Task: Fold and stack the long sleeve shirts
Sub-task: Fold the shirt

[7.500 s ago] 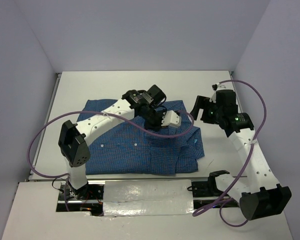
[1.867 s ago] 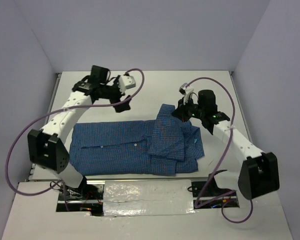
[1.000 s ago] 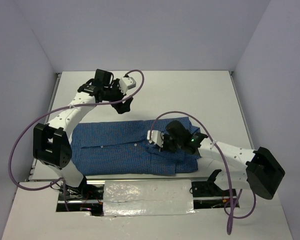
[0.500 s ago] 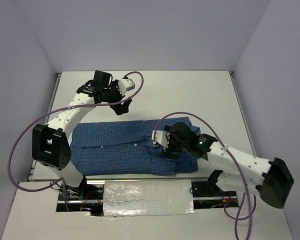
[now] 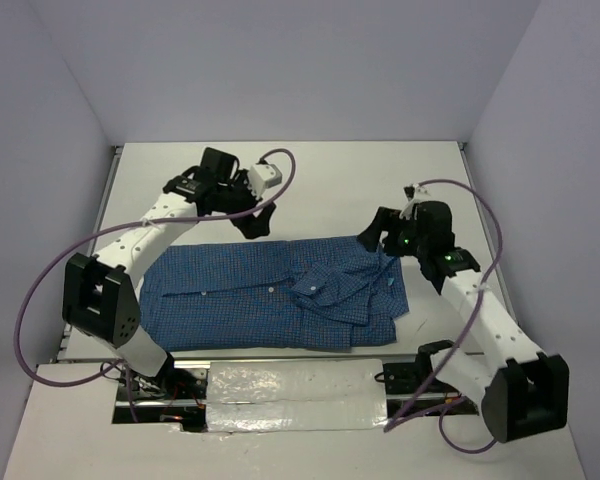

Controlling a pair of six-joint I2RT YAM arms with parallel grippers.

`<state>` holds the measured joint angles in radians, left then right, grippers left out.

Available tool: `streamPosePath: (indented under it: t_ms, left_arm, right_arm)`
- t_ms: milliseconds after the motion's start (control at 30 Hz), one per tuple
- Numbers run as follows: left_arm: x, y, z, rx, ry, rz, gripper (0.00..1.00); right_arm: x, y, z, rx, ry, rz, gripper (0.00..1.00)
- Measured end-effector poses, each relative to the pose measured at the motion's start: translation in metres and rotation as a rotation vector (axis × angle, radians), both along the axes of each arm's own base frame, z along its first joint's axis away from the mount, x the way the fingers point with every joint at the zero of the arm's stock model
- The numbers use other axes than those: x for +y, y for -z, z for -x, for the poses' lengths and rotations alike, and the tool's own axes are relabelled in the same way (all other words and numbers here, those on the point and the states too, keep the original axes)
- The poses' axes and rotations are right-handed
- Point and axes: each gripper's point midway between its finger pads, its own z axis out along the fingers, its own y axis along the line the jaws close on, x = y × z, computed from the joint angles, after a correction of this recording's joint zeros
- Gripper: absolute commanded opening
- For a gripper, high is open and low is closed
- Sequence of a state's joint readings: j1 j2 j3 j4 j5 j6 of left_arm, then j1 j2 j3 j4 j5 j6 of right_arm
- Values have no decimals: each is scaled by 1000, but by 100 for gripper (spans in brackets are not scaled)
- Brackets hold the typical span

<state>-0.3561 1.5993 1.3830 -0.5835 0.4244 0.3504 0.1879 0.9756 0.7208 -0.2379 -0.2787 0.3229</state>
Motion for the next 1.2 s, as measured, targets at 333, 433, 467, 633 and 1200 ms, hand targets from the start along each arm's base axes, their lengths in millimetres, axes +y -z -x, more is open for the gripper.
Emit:
streamPosePath:
  t_ms: [333, 433, 467, 633, 1200]
  left_arm:
    - [-1, 48, 29, 94, -15, -70, 92]
    - [13, 54, 30, 98, -51, -98, 92]
    - [17, 55, 29, 97, -65, -105, 92]
    - [36, 62, 24, 101, -122, -133, 92]
    - [68, 64, 12, 79, -198, -173, 92]
  right_arm:
    - [1, 102, 43, 439, 65, -97, 76]
    - [3, 115, 46, 472, 52, -100, 65]
    - [4, 120, 47, 487, 49, -101, 64]
    - [7, 134, 53, 540, 31, -107, 67]
    - [5, 128, 38, 469, -18, -52, 0]
